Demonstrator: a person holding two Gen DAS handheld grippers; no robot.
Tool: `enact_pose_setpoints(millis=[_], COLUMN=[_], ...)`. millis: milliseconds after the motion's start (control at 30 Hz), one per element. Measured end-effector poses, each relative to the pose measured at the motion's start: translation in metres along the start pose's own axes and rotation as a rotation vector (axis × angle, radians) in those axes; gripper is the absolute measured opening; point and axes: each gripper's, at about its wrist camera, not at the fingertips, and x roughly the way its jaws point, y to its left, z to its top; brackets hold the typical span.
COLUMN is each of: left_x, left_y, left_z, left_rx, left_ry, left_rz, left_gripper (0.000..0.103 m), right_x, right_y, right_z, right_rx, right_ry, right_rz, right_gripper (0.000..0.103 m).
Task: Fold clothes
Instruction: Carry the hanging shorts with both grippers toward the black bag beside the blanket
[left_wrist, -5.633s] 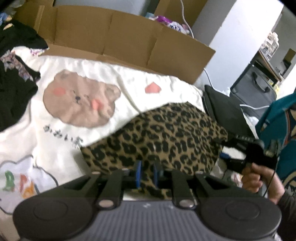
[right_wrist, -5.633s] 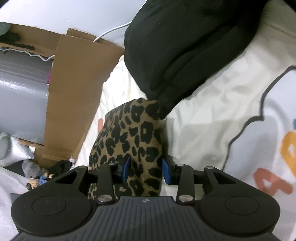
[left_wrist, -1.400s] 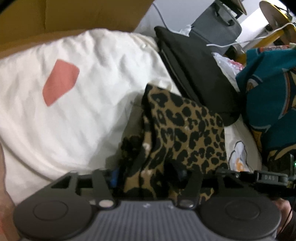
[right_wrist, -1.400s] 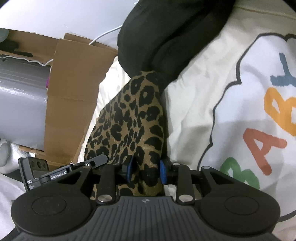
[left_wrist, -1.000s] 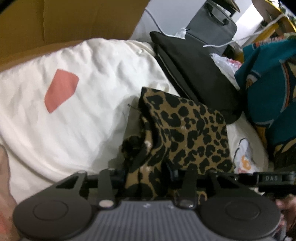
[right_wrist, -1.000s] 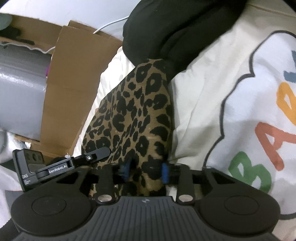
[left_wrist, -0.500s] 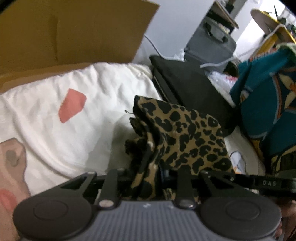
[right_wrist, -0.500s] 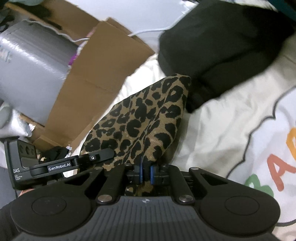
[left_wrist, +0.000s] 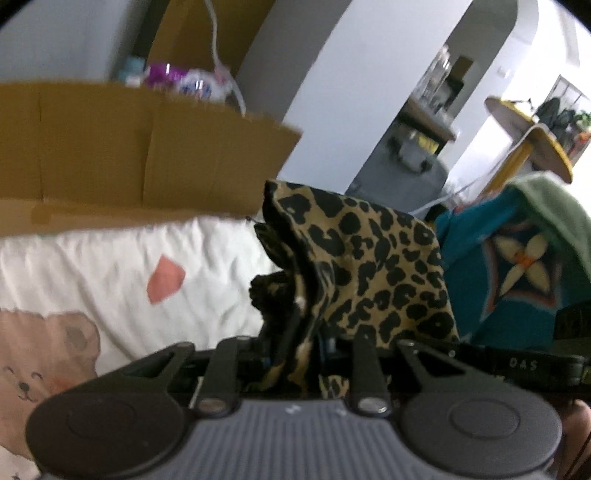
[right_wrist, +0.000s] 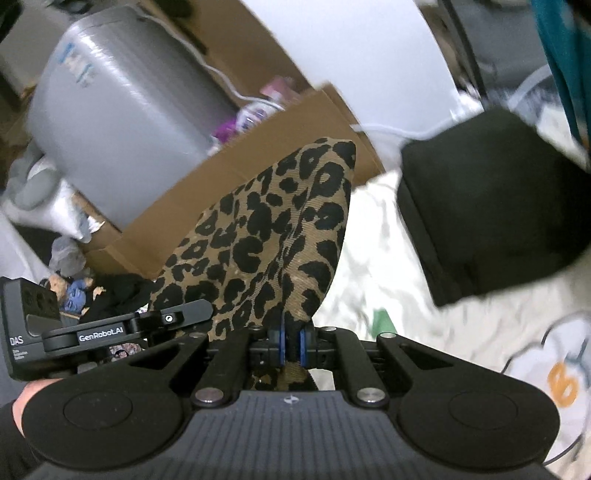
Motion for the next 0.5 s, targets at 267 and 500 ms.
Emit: enact_pose_setpoints(millis=[267, 500], left_x=[-0.067, -0.113], left_y=[-0.028, -0.054], left_z=[0.030, 0.043], left_rx=[-0.002, 0.015], left_ry=[-0.145, -0.240], left_rz=[-0.060, -0.143], left_gripper=[0.022, 0.022], right_x=[-0.057, -0.119], right_y=[0.077, 0.124], right_z=[0.048, 0.076], right_rx=[-0.202, -0.330], right_ry=[-0.028, -0.085], right_rz=[-0.009, -0.030], right_gripper=[0.006, 0.006])
